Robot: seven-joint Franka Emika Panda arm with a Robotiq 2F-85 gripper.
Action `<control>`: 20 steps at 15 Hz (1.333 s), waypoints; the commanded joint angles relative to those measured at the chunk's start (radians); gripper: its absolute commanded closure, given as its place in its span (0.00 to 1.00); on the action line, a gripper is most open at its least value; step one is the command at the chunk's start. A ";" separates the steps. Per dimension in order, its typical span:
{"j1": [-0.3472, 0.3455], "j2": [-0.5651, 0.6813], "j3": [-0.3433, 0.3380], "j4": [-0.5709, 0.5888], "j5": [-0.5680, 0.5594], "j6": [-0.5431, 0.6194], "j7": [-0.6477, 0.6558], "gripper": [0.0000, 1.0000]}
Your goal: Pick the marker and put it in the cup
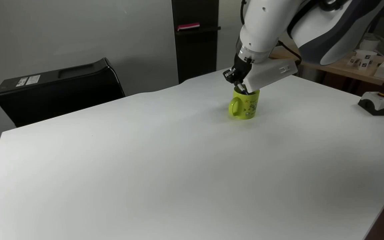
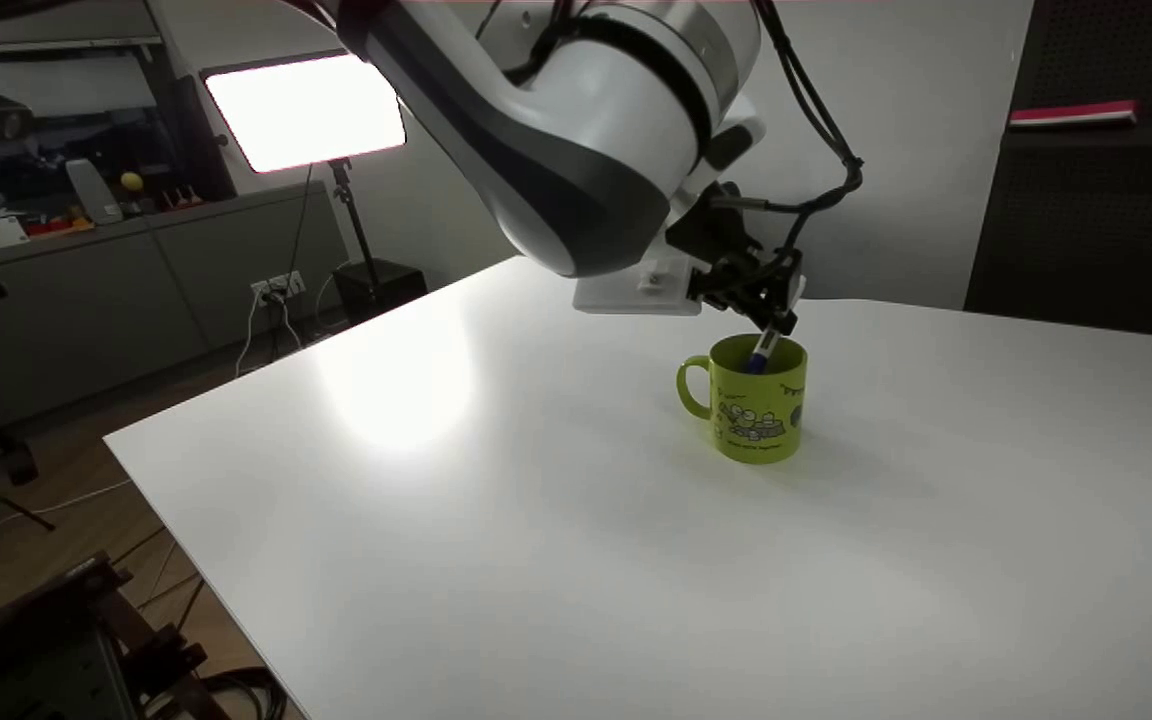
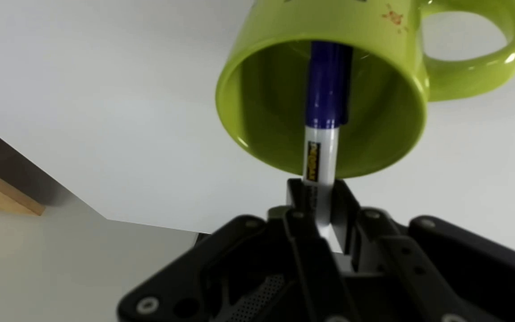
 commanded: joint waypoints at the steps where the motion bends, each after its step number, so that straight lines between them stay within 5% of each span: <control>1: 0.017 0.030 -0.025 0.020 0.010 0.012 0.029 0.57; 3: 0.017 0.031 -0.024 0.019 0.016 0.008 0.027 0.53; 10: -0.006 0.016 0.007 0.004 0.024 -0.015 -0.006 0.04; 14: -0.201 -0.141 0.261 -0.103 0.066 -0.142 -0.240 0.00; 20: -0.441 -0.257 0.589 -0.104 0.403 -0.434 -0.666 0.00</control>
